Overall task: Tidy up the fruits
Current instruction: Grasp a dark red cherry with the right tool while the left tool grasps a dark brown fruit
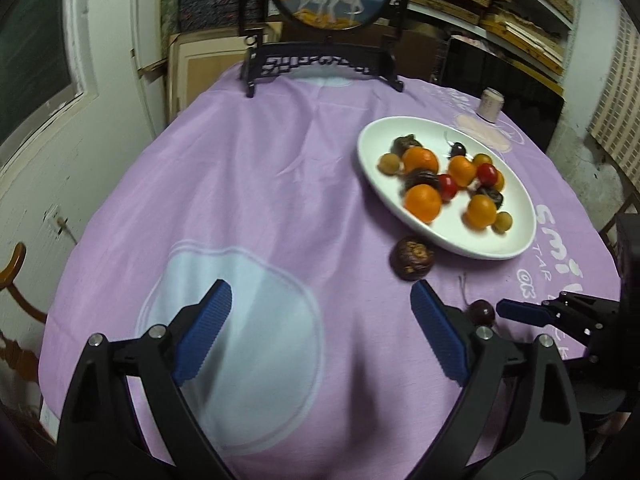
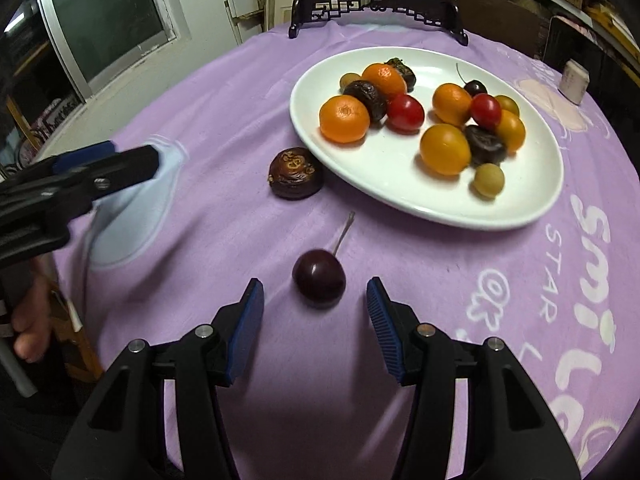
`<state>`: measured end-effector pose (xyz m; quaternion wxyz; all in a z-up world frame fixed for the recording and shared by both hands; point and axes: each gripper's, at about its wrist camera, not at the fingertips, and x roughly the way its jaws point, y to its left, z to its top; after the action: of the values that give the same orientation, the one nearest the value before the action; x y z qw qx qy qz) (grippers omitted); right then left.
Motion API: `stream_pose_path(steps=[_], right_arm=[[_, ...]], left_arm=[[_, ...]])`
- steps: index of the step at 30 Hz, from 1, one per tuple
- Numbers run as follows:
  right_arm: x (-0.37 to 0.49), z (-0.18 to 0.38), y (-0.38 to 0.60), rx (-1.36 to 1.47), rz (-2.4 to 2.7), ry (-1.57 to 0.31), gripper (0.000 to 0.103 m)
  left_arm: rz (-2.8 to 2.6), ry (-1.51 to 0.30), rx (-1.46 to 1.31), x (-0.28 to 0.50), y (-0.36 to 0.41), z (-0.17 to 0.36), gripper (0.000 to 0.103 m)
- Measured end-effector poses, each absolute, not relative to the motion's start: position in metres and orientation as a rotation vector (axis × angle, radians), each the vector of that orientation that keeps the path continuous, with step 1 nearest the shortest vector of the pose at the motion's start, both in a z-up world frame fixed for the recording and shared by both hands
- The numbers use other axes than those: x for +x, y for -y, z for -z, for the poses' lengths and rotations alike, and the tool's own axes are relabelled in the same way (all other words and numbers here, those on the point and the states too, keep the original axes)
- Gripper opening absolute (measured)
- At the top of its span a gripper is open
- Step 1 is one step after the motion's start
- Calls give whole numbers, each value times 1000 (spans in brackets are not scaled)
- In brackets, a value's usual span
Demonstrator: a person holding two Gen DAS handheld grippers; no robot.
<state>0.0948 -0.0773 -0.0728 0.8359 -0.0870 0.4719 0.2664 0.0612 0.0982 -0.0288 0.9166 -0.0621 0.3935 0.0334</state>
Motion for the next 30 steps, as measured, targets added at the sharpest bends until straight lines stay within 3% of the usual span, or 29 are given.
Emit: stream_pose_path(steps=[1,2,4,26,28,29,30], right_arm=[[96,76,75,-193,-560,-991,48],[97,78,74,-194,-564,-996,34],[98,79,75,-178,-570,-994,29],[70,56,217,44,-395,-910,29],[70,57,221,54,-392,-912,29],[70,57,222,55,-391,-912,29],[70,57,220,55,-392,-912,29]], left_arm=[[-73,-811,-132,60,-100,29,93],[-76,-812,-133,60,-101,29,93],[-78,-817,-129,59,-100,29,93],[-4,-1006,48,147,-7,87,95],[-8,-981,33,148,-9,87,90],[-8,-969,32,148,-10,86,81],[-8,-950,34,147,-10,83,56]])
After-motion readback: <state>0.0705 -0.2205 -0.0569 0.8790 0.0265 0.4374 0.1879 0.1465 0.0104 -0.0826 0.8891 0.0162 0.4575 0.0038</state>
